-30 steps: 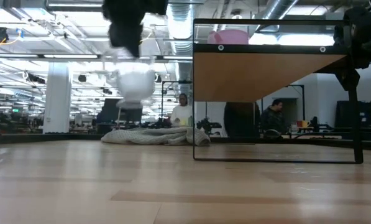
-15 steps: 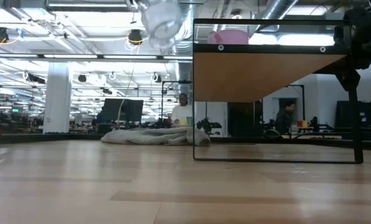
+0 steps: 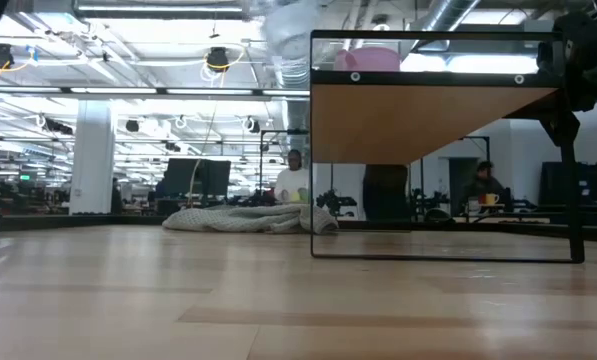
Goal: Stack small to large cups/mugs on shelf
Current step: Put the transparent mug on the shelf
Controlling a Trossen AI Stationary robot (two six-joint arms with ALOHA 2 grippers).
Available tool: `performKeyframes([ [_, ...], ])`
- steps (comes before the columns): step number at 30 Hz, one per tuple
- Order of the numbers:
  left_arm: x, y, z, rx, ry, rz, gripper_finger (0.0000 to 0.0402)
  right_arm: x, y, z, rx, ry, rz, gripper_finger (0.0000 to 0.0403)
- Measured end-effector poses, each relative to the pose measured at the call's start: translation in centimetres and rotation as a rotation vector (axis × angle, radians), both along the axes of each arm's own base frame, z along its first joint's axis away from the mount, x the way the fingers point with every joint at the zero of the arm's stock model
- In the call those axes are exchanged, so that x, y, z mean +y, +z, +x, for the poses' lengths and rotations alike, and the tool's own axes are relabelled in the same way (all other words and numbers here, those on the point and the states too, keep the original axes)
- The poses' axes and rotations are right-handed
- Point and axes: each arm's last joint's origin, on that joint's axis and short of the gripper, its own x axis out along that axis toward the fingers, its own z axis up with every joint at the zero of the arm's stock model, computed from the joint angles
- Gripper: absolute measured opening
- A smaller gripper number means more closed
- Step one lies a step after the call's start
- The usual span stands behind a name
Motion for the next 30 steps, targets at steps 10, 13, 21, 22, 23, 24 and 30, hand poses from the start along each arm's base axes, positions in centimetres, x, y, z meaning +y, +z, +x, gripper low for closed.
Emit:
performKeyframes([
  [10,-0.9,-0.3,3.0,-0.029,-0.051,-0.019,0.0,0.0,-0.1,0.0,0.006,0.005,0.0,0.0016],
  [13,-1.8,-0.2,3.2,-0.064,-0.099,0.007,0.0,0.0,-0.1,0.0,0.006,0.005,0.0,0.0018],
  [21,-2.3,-0.1,4.5,-0.17,-0.125,0.032,0.0,0.1,-0.1,0.0,0.005,0.023,0.006,0.0014],
  [22,-2.4,-0.5,4.8,-0.167,-0.126,0.035,0.0,0.1,0.0,0.1,0.003,0.026,0.007,0.0014],
  [23,-2.4,-1.1,5.0,-0.142,-0.124,0.04,0.0,0.1,0.0,0.1,0.003,0.027,0.007,0.0014],
  [24,-2.3,-1.7,5.3,-0.114,-0.122,0.043,0.0,0.1,0.0,0.1,0.003,0.027,0.007,0.0015],
  [30,-1.7,-3.7,7.0,-0.089,-0.121,0.085,0.0,0.1,0.0,0.0,0.001,0.028,0.008,0.0016],
])
